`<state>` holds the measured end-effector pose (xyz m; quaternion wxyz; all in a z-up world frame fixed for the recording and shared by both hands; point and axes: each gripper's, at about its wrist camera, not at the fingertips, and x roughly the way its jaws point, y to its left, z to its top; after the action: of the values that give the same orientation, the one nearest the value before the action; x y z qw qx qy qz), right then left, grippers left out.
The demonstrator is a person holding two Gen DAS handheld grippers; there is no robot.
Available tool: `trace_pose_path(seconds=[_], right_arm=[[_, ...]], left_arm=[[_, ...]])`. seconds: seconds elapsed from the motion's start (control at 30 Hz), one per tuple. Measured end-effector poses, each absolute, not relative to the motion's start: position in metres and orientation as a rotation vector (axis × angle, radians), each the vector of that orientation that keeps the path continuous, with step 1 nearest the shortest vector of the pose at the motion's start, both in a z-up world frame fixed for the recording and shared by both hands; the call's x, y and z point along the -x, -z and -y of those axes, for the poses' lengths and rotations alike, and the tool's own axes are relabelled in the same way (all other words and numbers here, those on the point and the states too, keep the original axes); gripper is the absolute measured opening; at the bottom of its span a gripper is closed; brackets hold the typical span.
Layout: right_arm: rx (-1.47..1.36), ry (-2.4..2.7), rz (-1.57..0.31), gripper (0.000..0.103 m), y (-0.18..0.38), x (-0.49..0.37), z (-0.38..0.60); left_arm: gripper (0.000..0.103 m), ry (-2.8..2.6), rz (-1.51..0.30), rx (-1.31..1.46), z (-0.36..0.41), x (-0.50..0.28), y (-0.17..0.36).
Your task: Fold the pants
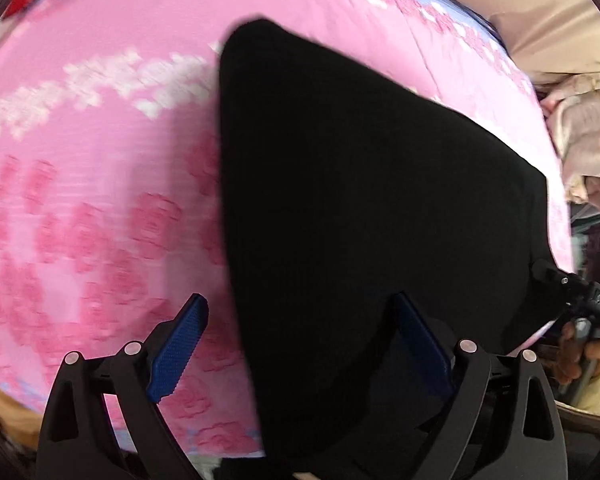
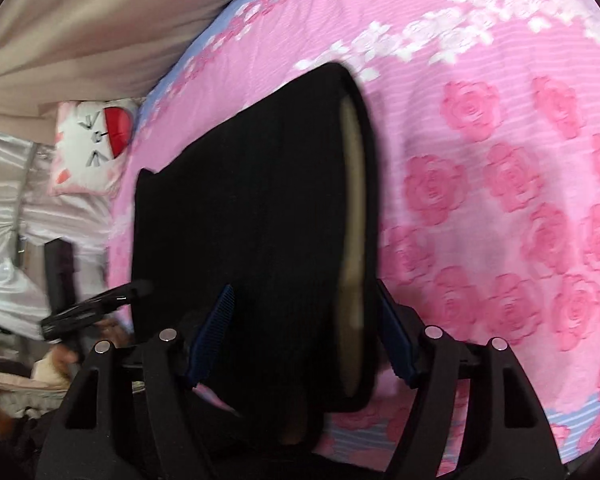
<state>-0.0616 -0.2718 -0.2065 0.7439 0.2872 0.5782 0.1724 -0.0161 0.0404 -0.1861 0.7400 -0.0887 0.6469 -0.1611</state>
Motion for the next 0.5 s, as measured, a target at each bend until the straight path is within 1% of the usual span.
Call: trace_pose_path(seconds=[0.03, 0.13, 0.17, 0.2, 0.23, 0.27, 0.3, 0.33, 0.37, 0.4, 0.43, 0.5], right_arm=[[-0.621, -0.381, -1.269, 0.068, 0.208, 0.061, 0.27], [-0.63, -0.38, -1.271, 0.067, 0.209, 0.058, 0.267], [-0.627, -0.384, -1.272, 0.065, 0.208, 0.057, 0.264], [-0.62, -0.388, -1.273, 0.06, 0.208, 0.055, 0.261], [-0.605, -0.386, -1.269, 0.056, 0.207, 0.055, 0.26], [-0.592, -0.384, -1.265, 0.05, 0.207, 0.054, 0.258], [-0.588, -0.384, -1.265, 0.047, 0.207, 0.055, 0.258], [-0.589, -0.38, -1.264, 0.047, 0.206, 0.055, 0.257], [-0.587, -0.376, -1.262, 0.047, 0.205, 0.055, 0.257], [-0.578, -0.368, -1.26, 0.05, 0.205, 0.056, 0.256], [-0.578, -0.353, -1.261, 0.053, 0.206, 0.056, 0.256], [-0.606, -0.332, -1.258, 0.055, 0.209, 0.056, 0.255]], left_arm=[[0.089, 0.365, -1.427, 0.212, -0.04, 0.015, 0.19], [0.088, 0.379, -1.418, 0.228, -0.04, 0.011, 0.191], [0.087, 0.38, -1.419, 0.226, -0.039, 0.01, 0.191], [0.084, 0.383, -1.416, 0.227, -0.038, 0.008, 0.189], [0.074, 0.395, -1.41, 0.23, -0.036, 0.008, 0.188], [0.06, 0.42, -1.405, 0.246, -0.034, 0.004, 0.188], [0.058, 0.433, -1.407, 0.261, -0.031, 0.002, 0.187], [0.057, 0.43, -1.405, 0.259, -0.029, 0.0, 0.186], [0.057, 0.43, -1.404, 0.254, -0.028, 0.0, 0.186], [0.057, 0.428, -1.405, 0.258, -0.028, -0.001, 0.186], [0.062, 0.424, -1.408, 0.267, -0.029, -0.002, 0.187], [0.067, 0.428, -1.412, 0.291, -0.024, -0.005, 0.188]])
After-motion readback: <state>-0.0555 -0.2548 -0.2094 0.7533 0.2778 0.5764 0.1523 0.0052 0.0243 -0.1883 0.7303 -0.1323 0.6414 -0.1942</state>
